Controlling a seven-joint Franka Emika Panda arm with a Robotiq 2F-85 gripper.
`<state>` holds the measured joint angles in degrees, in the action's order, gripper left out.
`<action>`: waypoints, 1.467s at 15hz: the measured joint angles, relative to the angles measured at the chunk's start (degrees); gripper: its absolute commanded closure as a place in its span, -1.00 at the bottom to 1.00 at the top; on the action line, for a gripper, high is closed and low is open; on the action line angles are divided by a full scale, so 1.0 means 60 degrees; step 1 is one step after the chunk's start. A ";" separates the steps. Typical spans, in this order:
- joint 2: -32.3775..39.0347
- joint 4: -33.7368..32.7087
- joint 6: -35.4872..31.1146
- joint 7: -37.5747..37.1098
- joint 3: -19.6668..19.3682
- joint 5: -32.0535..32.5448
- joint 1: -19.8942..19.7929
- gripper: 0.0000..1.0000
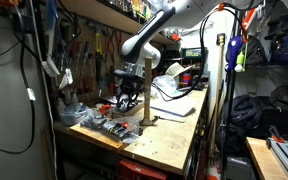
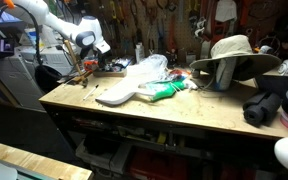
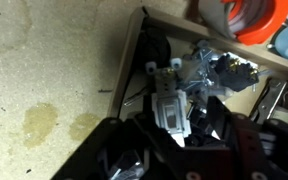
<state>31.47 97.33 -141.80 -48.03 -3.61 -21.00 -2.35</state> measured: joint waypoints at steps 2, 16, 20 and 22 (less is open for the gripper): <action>-0.0034 -0.0071 -0.0001 0.0034 0.0000 0.0003 0.0000 -1.00; -0.1175 0.0293 0.0065 0.4336 -0.0174 0.0923 -0.0340 -1.00; -0.1865 0.1176 0.0122 0.6046 -0.0247 0.1139 -0.0665 -1.00; -0.2358 0.1780 0.0261 0.7177 -0.0254 0.1140 -0.0943 -1.00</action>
<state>17.32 108.02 -140.24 -4.97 -5.13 -14.16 -8.01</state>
